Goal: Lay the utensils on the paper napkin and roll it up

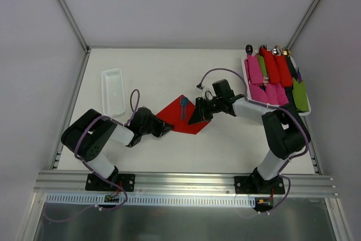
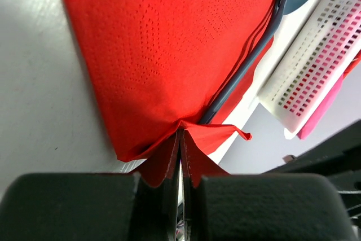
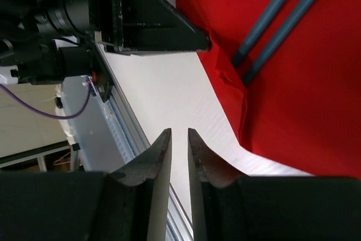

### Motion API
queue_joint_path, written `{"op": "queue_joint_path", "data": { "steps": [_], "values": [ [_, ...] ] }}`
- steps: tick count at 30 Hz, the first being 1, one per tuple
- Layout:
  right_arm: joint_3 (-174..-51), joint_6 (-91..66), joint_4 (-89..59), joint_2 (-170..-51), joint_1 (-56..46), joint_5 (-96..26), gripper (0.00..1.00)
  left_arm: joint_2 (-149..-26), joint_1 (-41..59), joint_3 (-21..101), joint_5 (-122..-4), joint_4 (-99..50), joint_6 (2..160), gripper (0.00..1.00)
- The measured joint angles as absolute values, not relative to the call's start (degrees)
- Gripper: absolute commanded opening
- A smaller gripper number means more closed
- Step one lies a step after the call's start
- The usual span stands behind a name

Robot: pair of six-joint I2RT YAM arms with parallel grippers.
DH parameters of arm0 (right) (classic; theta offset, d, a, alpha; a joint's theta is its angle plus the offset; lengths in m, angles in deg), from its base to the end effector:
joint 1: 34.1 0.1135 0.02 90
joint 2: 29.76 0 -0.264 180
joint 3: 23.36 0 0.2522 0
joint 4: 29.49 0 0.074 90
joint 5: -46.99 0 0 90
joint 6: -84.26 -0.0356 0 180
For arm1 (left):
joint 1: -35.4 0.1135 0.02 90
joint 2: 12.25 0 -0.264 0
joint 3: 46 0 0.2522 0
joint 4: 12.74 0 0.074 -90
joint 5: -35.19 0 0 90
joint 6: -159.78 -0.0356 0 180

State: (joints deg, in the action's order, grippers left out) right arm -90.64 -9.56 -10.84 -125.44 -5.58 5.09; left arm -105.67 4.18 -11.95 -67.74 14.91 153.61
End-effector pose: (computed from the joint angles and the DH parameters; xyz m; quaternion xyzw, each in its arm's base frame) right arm 0.2813 0.1830 0.1847 -0.3275 0.7982 0.4573 0.2155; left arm 0.2154 -0.1399 0.1029 -0.3354 0.8023 -0.4610 0.1768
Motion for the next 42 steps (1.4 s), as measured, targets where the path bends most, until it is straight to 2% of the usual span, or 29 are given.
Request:
{"op": "queue_joint_path", "data": {
  "steps": [8, 16, 33, 42],
  "values": [
    [-90.5, -17.4, -19.3, -131.9, -3.6, 6.0, 0.18, -105.7, 3.4, -12.3, -66.3, 15.3, 156.2, 0.00],
    [-90.5, -19.7, -20.2, -136.7, -3.0, 6.2, 0.18, -105.8, 3.1, -12.3, -65.9, 15.5, 157.2, 0.00],
    [-91.8, -17.2, -12.9, -139.9, -4.2, 3.9, 0.17, -106.5, 3.1, -13.4, -65.8, 17.9, 158.1, 0.00],
    [-92.3, -17.5, -11.1, -141.6, -7.5, 7.1, 0.16, -106.5, 3.1, -14.5, -65.8, 19.3, 159.0, 0.00]
  ]
}}
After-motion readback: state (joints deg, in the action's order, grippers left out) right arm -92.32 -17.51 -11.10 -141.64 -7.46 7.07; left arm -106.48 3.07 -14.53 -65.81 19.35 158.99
